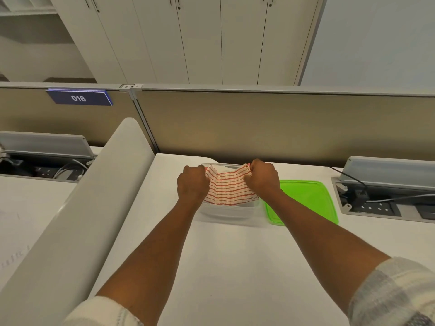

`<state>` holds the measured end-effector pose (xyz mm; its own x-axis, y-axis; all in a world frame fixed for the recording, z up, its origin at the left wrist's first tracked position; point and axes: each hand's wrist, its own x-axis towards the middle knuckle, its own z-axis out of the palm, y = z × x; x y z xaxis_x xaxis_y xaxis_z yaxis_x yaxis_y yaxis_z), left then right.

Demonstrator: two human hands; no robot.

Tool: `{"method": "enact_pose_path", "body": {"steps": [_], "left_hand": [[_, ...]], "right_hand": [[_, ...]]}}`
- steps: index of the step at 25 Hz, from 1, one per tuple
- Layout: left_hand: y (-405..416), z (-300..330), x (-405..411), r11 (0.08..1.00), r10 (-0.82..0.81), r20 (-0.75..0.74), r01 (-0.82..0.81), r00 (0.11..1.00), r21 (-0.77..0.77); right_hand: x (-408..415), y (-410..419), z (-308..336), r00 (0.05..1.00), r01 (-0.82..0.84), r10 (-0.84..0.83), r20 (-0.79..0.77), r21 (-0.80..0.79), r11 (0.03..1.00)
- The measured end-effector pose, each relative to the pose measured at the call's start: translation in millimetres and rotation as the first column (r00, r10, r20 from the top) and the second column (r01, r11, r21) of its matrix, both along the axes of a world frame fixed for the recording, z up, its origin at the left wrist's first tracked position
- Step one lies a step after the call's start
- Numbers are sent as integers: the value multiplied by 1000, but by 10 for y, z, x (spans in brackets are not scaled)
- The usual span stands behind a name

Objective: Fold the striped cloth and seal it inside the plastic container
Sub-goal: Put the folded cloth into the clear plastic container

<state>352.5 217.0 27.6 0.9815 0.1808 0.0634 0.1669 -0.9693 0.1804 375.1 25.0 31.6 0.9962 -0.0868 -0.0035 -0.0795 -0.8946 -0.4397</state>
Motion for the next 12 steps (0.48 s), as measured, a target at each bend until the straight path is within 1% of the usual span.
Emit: {"method": "enact_pose_path", "body": {"steps": [3, 5, 8, 10, 12], "left_hand": [[8, -94, -3, 968, -112, 17, 105, 994, 230], [25, -132, 15, 932, -166, 14, 152, 986, 329], [19, -168, 35, 883, -239, -77, 249, 968, 398], [12, -188, 64, 873, -248, -115, 274, 962, 404], [7, -206, 91, 876, -217, -142, 257, 966, 408]], "right_hand": [[-19, -41, -56, 999, -41, 45, 26, -148, 988], [-13, -74, -93, 995, -89, 99, 29, -252, 964], [-15, -85, -155, 986, -134, 162, 30, -425, 895], [-10, -92, -205, 984, -138, 177, 35, -488, 862], [-7, -95, -248, 981, -148, 192, 30, -525, 838]]}}
